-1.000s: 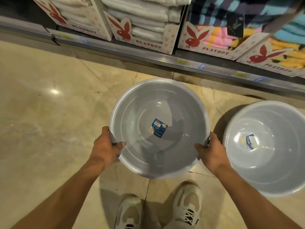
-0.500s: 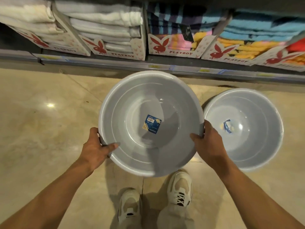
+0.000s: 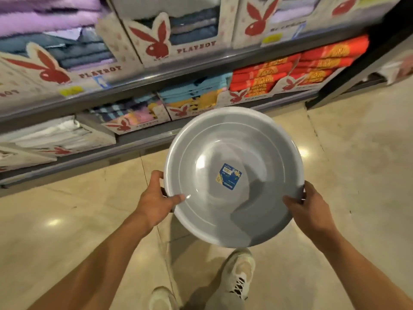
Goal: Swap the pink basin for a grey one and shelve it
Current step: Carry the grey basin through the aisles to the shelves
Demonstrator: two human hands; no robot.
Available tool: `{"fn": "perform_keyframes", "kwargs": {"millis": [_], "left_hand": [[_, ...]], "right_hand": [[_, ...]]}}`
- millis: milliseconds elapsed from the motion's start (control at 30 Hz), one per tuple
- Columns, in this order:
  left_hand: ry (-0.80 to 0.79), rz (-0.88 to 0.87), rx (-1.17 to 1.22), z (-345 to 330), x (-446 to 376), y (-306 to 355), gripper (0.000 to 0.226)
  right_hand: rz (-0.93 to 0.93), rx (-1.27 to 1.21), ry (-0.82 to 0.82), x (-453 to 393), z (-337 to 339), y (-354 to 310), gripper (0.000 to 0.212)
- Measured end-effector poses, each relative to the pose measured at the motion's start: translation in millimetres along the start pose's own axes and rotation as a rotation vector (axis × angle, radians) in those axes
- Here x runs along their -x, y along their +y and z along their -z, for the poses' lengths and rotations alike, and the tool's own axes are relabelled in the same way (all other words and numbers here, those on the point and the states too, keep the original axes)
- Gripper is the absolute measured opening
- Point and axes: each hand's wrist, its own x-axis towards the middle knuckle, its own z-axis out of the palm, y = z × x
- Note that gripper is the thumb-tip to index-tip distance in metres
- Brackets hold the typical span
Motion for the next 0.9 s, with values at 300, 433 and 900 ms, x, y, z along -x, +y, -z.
{"fn": "perform_keyframes", "kwargs": {"millis": [300, 433, 900], "left_hand": [[-0.059, 0.008, -0.084, -84, -53, 20, 0.055], [-0.074, 0.030, -0.138, -94, -84, 8, 0.056], [0.045, 0.044, -0.308, -119, -160, -31, 0.063]], "right_hand": [[-0.149, -0.045, -0.021, -54, 3, 73, 0.046], [-0.199, -0.080, -0.042, -74, -29, 94, 0.045], [-0.295, -0.160, -0.031, -109, -102, 121, 0.043]]}}
